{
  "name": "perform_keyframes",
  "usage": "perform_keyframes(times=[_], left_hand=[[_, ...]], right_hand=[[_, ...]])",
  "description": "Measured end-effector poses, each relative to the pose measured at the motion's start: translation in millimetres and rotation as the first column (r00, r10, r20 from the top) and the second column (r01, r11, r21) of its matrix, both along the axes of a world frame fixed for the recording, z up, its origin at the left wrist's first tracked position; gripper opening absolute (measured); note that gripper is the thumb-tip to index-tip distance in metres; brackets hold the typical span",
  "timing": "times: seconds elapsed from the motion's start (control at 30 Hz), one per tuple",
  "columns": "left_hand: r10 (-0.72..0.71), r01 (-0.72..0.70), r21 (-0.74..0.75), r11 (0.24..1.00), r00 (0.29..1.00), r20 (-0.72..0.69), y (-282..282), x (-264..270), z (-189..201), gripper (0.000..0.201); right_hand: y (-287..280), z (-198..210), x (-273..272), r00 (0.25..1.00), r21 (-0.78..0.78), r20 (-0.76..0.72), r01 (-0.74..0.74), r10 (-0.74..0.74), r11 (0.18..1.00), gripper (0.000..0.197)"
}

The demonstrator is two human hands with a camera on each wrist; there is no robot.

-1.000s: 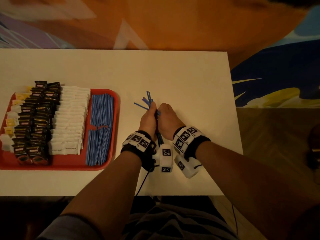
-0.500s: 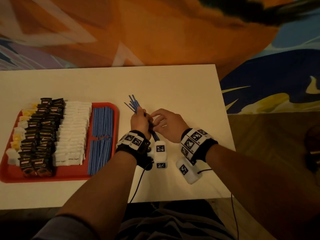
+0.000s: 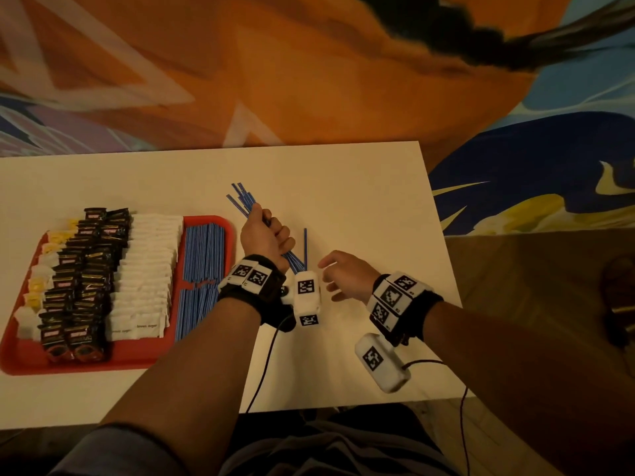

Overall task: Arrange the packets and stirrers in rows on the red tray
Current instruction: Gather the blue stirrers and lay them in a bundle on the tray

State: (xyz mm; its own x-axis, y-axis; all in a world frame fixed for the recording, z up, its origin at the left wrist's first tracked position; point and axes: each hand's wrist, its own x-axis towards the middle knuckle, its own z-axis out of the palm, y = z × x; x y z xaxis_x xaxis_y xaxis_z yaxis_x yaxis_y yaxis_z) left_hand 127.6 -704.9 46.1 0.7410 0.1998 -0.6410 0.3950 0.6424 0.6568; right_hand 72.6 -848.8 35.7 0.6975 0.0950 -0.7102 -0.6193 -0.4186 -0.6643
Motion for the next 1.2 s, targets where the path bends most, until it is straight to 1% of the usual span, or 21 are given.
perform_keyframes(times=[0.03,0.1,0.17,0.2,0.23,0.27,0.33,0.4,0.43,0.5,0.57,0.67,0.77,0.93,0.97,1.03,1.07,1.1,1.13,1.2], left_hand=[[-0.007,0.007,0.001,1.000,1.000,-0.006,1.2,0.2,1.7,0.044],[-0.049,0.050,0.043,0.998,0.998,-0.034,4.9,-1.8,1.6,0.043],[-0.132,0.145,0.156,0.977,0.987,-0.092,9.6,-5.7,-3.3,0.041],[-0.181,0.211,0.241,0.947,0.974,-0.139,12.3,-7.3,-7.4,0.039],[-0.236,0.293,0.339,0.894,0.951,-0.199,14.9,-8.7,-12.1,0.036],[-0.291,0.383,0.436,0.815,0.920,-0.263,17.0,-10.1,-16.9,0.034],[-0.376,0.522,0.594,0.612,0.853,-0.363,19.6,-12.0,-27.2,0.036],[-0.434,0.590,0.688,0.422,0.798,-0.418,18.0,-10.6,-39.5,0.035],[-0.451,0.611,0.712,0.346,0.774,-0.445,15.9,-8.6,-45.4,0.031],[-0.477,0.640,0.732,0.232,0.731,-0.488,8.8,-2.6,-58.7,0.025],[-0.496,0.683,0.717,0.138,0.675,-0.547,-2.2,4.0,-70.7,0.025],[-0.480,0.731,0.681,0.041,0.612,-0.628,-16.5,10.8,-83.6,0.027],[-0.465,0.725,0.688,-0.028,0.600,-0.651,-23.7,14.9,-93.3,0.023],[-0.483,0.745,0.664,-0.066,0.558,-0.675,-30.7,14.1,-99.7,0.021],[-0.489,0.747,0.658,-0.094,0.541,-0.684,-31.1,12.7,-99.8,0.017],[-0.495,0.745,0.650,-0.150,0.513,-0.701,-30.5,9.7,-100.5,0.027],[-0.499,0.749,0.646,-0.147,0.507,-0.703,-28.8,8.4,-101.0,0.032],[-0.507,0.761,0.638,-0.114,0.508,-0.696,-26.7,7.6,-100.5,0.035],[-0.519,0.767,0.638,-0.065,0.520,-0.678,-24.5,6.7,-99.4,0.036],[-0.544,0.770,0.634,0.066,0.561,-0.624,-19.4,5.8,-96.8,0.037]], right_hand=[[-1.7,-0.4,3.2,0.995,-0.087,0.045,-0.084,0.088,0.993,0.026],[-5.4,-2.9,10.1,0.954,-0.288,0.115,-0.236,0.278,0.928,0.027],[-7.4,-10.2,17.8,0.921,-0.408,0.117,-0.297,0.373,0.863,0.021],[-6.6,-14.1,21.7,0.915,-0.443,0.106,-0.307,0.389,0.842,0.016],[-4.6,-17.8,25.4,0.913,-0.470,0.096,-0.309,0.396,0.827,0.013],[-1.9,-21.6,28.4,0.911,-0.491,0.088,-0.311,0.402,0.813,0.013],[3.4,-29.7,32.3,0.914,-0.508,0.064,-0.316,0.401,0.802,0.017],[5.4,-38.6,30.8,0.916,-0.519,0.039,-0.322,0.399,0.792,0.021],[4.7,-44.3,29.2,0.911,-0.529,0.022,-0.338,0.411,0.779,0.022],[-0.8,-55.3,24.0,0.900,-0.551,-0.007,-0.368,0.436,0.749,0.024],[-10.8,-65.6,18.7,0.908,-0.552,-0.022,-0.361,0.419,0.752,0.025],[-27.4,-77.8,10.6,0.921,-0.532,-0.019,-0.338,0.388,0.776,0.021],[-38.6,-85.9,2.3,0.936,-0.508,0.014,-0.296,0.351,0.809,0.005],[-44.5,-87.1,-3.6,0.968,-0.451,0.048,-0.199,0.246,0.870,0.009],[-44.9,-87.4,-3.9,0.973,-0.441,0.057,-0.177,0.225,0.880,0.009],[-46.6,-88.4,-4.6,0.980,-0.421,0.064,-0.144,0.188,0.896,0.010],[-47.7,-88.2,-4.9,0.983,-0.408,0.066,-0.129,0.170,0.904,0.010],[-49.1,-87.9,-4.7,0.986,-0.393,0.067,-0.115,0.153,0.912,0.010],[-50.5,-86.9,-4.2,0.988,-0.381,0.066,-0.105,0.140,0.918,0.009],[-53.8,-84.6,-2.2,0.992,-0.358,0.061,-0.085,0.114,0.930,0.015]])
